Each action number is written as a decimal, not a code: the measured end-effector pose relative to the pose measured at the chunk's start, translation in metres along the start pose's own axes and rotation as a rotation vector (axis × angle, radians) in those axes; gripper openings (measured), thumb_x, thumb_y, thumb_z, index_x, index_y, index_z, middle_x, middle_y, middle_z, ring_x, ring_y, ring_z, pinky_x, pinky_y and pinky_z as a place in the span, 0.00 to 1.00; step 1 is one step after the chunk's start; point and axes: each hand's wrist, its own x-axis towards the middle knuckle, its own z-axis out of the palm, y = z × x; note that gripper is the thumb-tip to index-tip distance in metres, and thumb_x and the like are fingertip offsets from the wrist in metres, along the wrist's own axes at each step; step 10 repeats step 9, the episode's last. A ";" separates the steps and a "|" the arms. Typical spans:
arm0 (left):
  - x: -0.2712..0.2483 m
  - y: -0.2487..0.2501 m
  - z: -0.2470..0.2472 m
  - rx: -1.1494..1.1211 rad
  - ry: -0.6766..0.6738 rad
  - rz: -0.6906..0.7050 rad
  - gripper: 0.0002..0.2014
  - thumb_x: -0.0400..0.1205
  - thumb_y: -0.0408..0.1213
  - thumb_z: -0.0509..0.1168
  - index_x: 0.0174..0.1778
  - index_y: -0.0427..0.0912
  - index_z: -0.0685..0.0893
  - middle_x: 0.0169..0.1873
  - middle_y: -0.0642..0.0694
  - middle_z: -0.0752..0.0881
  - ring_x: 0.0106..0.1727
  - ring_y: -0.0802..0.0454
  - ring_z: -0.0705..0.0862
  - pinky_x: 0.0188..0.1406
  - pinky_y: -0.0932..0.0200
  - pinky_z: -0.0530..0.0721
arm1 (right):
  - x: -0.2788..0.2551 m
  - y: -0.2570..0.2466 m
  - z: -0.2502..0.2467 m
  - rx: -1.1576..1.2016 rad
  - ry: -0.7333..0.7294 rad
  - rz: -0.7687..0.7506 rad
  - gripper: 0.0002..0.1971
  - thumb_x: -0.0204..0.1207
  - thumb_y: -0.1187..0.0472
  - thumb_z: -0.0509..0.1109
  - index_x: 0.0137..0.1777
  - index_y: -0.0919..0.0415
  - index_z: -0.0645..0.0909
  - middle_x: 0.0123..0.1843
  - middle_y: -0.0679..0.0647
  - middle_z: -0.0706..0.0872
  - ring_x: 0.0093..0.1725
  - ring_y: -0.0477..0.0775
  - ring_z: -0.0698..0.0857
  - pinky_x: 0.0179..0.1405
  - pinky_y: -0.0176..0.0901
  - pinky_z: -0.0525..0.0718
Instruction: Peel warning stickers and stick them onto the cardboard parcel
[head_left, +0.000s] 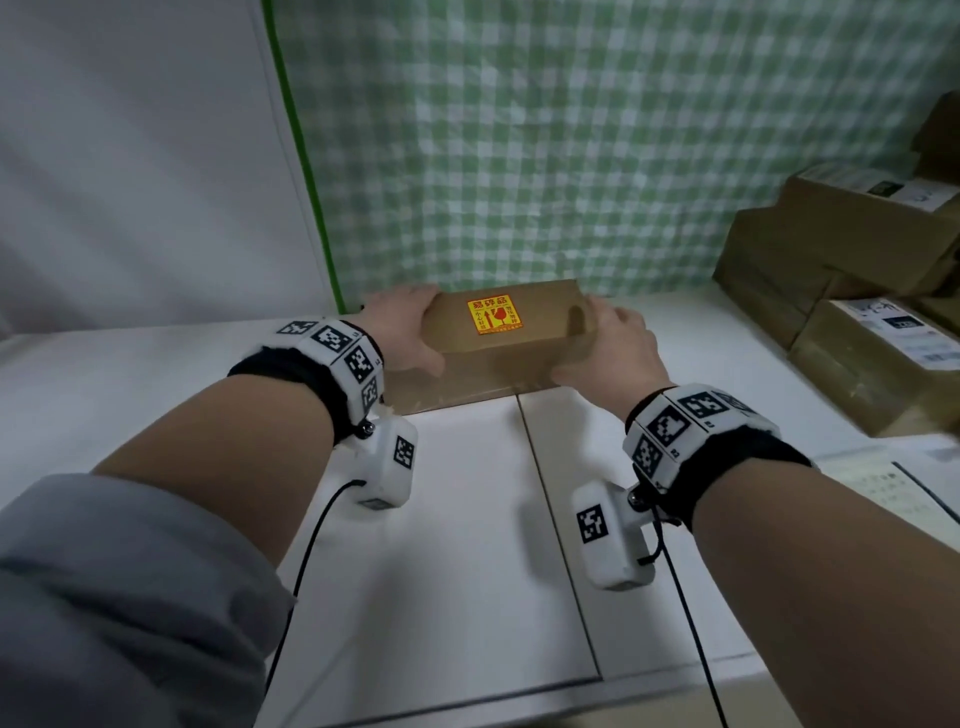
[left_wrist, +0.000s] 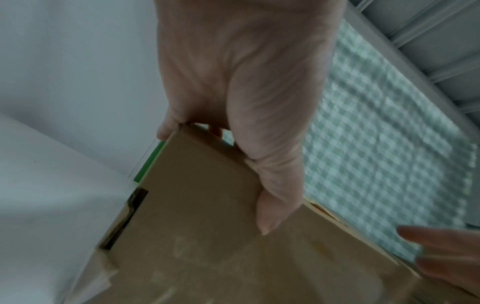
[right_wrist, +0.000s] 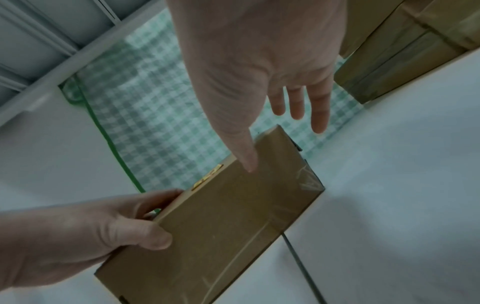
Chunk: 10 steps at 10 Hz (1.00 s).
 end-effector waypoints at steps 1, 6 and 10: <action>0.009 -0.004 -0.006 -0.045 -0.079 -0.005 0.42 0.71 0.45 0.74 0.79 0.44 0.61 0.72 0.41 0.74 0.68 0.42 0.75 0.64 0.51 0.76 | 0.008 0.001 0.004 -0.006 -0.012 0.000 0.42 0.66 0.57 0.75 0.80 0.47 0.59 0.75 0.60 0.68 0.73 0.65 0.68 0.67 0.57 0.74; -0.013 0.017 0.008 0.427 -0.032 0.040 0.38 0.82 0.34 0.55 0.77 0.74 0.44 0.84 0.46 0.53 0.82 0.37 0.53 0.74 0.23 0.53 | -0.020 -0.012 -0.004 0.029 -0.065 0.007 0.41 0.63 0.54 0.73 0.78 0.47 0.61 0.60 0.60 0.78 0.64 0.65 0.76 0.63 0.60 0.79; -0.045 0.038 -0.011 0.465 -0.167 -0.001 0.34 0.81 0.32 0.56 0.81 0.58 0.53 0.75 0.38 0.70 0.71 0.38 0.73 0.65 0.45 0.78 | -0.055 -0.022 -0.048 0.068 -0.045 -0.044 0.37 0.67 0.54 0.76 0.76 0.54 0.66 0.69 0.59 0.77 0.68 0.60 0.75 0.54 0.45 0.77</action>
